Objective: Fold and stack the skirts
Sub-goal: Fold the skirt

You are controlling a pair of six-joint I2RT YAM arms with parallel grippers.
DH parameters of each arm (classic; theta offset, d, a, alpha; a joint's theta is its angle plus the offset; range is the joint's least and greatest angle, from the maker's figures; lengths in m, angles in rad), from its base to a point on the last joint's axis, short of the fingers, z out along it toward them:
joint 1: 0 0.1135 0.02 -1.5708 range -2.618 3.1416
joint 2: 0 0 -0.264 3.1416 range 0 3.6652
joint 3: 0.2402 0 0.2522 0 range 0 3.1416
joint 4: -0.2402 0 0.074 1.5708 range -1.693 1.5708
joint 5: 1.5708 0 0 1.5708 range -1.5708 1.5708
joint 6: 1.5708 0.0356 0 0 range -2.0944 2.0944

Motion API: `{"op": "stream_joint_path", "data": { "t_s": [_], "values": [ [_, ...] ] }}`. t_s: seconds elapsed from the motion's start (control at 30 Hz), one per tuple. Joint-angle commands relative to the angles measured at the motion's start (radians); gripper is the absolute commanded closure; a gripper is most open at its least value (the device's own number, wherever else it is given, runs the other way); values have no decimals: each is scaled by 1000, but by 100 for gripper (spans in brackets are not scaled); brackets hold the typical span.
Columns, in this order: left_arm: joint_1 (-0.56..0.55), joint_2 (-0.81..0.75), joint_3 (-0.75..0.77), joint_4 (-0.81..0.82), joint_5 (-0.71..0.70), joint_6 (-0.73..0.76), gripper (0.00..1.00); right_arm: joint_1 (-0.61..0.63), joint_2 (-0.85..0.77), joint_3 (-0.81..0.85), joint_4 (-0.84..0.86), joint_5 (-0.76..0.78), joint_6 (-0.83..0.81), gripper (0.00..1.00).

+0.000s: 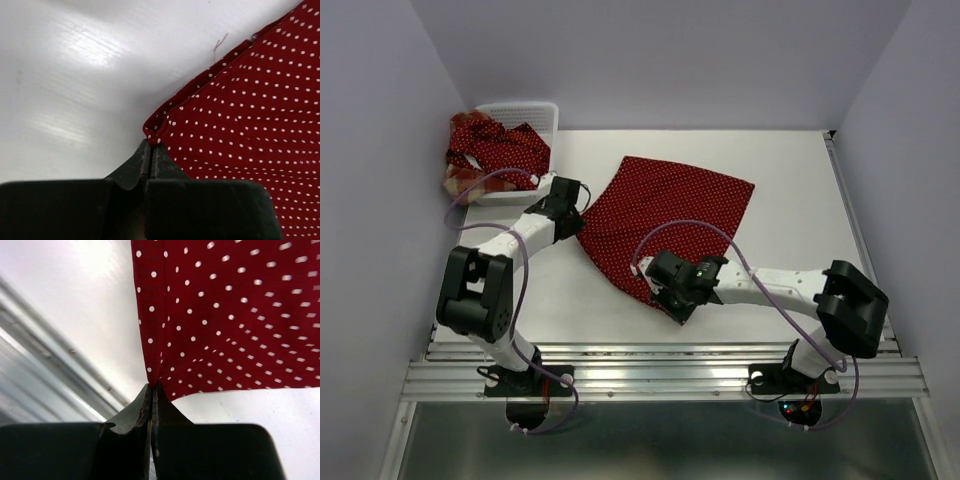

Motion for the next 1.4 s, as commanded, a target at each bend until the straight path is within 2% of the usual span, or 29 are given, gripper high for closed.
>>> {"op": "stream_joint_path", "data": {
  "t_s": [0.0,0.17,0.37,0.6,0.83,1.37],
  "values": [
    [8,-178,-50,-132,-74,-58,100,7,-116,11,-36,-107,-47,99],
    [10,-323,-62,-174,-39,-73,100,7,-207,23,-68,-83,-52,99],
    [10,-309,28,-155,-19,-72,100,-9,-247,69,-79,46,-50,99],
    [10,-164,200,-154,-13,-58,100,-155,-249,170,-55,179,-73,99],
    [16,-39,370,-172,-16,-37,100,-316,-237,244,-7,173,-110,99],
    [48,298,810,-209,27,-15,100,-516,-85,399,42,184,-250,99]
  ]
}}
